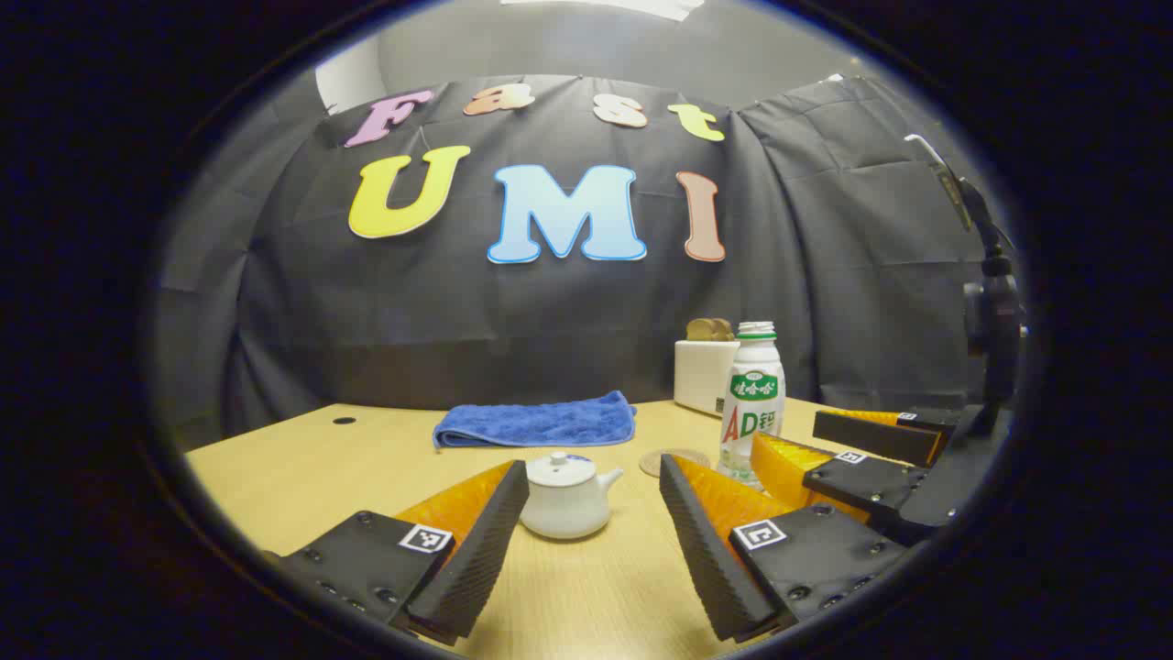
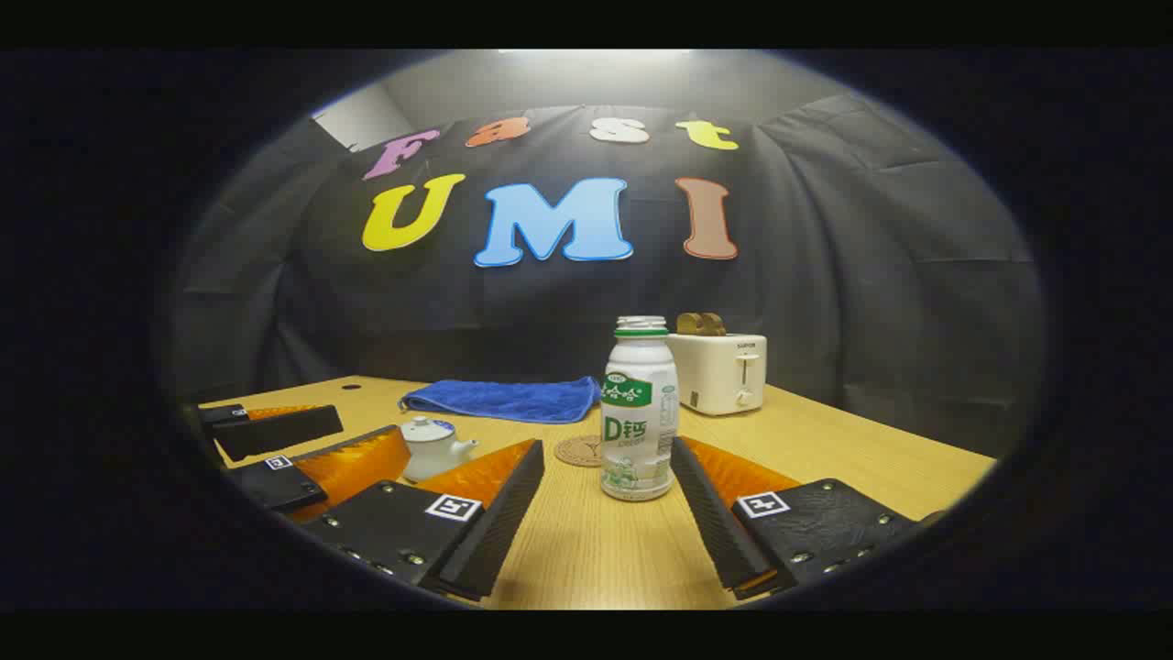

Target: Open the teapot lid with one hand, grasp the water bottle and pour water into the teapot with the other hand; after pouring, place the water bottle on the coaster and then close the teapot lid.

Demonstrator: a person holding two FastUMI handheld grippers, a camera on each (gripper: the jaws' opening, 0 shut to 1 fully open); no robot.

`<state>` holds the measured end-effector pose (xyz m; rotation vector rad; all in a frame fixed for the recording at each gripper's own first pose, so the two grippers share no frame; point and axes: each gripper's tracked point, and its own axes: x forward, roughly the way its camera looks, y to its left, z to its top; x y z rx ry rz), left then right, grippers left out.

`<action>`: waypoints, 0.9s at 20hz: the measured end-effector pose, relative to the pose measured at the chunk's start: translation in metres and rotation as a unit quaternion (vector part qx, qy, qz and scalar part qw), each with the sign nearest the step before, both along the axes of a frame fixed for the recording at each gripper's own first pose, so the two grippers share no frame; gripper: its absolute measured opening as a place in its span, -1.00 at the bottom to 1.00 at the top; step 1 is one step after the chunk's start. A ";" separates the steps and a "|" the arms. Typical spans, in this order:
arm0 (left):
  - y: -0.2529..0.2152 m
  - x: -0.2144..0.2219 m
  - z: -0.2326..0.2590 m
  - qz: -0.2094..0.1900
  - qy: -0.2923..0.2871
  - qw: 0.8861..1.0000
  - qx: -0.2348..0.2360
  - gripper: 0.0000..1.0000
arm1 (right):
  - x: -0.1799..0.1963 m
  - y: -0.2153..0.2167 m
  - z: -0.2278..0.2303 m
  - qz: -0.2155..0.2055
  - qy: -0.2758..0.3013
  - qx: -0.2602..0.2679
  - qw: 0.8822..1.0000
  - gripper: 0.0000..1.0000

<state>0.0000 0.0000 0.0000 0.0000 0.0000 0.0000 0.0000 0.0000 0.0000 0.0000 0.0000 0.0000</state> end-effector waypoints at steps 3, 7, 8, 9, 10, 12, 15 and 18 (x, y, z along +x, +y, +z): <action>-0.002 0.002 0.003 -0.003 0.001 1.000 -0.007 1.00 | 0.001 -0.005 0.005 -0.005 0.003 0.003 1.000 0.72; -0.004 0.009 0.014 0.000 0.004 1.000 -0.016 1.00 | 0.002 -0.012 0.033 -0.010 -0.028 -0.027 0.999 0.72; -0.005 0.013 0.016 0.000 0.005 1.000 -0.014 1.00 | 0.002 -0.013 0.038 -0.010 -0.035 -0.029 0.999 0.72; -0.005 0.015 0.019 0.001 0.005 1.000 -0.010 1.00 | 0.003 -0.013 0.043 -0.009 -0.040 -0.029 0.999 0.72; -0.006 0.018 0.021 0.002 0.006 1.000 -0.004 1.00 | 0.003 -0.013 0.046 -0.007 -0.043 -0.027 0.999 0.72; -0.008 0.023 0.029 0.001 0.003 1.000 0.001 1.00 | 0.006 -0.015 0.051 -0.005 -0.046 -0.022 0.999 0.72; -0.008 0.031 0.037 0.001 0.004 1.000 -0.001 1.00 | 0.010 -0.020 0.060 -0.006 -0.050 -0.018 0.999 0.72; 0.002 0.037 0.040 0.010 0.006 1.000 0.004 1.00 | 0.013 -0.024 0.065 -0.006 -0.054 -0.017 0.998 0.72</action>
